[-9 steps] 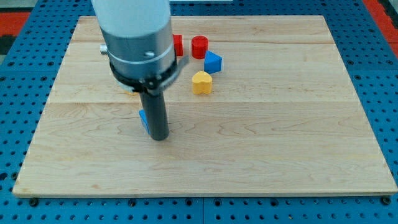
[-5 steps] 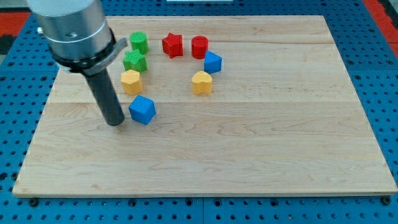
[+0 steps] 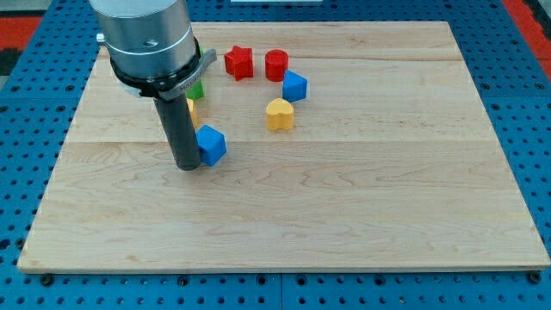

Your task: Push the blue cube closer to the yellow heart

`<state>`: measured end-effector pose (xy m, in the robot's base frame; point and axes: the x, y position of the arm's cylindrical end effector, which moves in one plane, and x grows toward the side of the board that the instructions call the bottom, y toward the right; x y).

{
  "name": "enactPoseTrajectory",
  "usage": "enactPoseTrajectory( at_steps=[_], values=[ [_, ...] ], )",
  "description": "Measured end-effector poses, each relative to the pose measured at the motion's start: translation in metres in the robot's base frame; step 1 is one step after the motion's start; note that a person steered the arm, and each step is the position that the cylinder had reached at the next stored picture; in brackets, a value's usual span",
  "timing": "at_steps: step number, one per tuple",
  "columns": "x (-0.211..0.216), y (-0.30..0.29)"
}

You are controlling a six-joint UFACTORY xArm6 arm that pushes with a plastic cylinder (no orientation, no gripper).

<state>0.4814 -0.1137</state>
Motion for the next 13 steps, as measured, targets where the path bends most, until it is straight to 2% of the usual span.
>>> enactPoseTrajectory(
  at_steps=[7, 9, 13],
  values=[
    [0.000, -0.002],
    [-0.010, 0.021],
    [-0.036, 0.024]
  ],
)
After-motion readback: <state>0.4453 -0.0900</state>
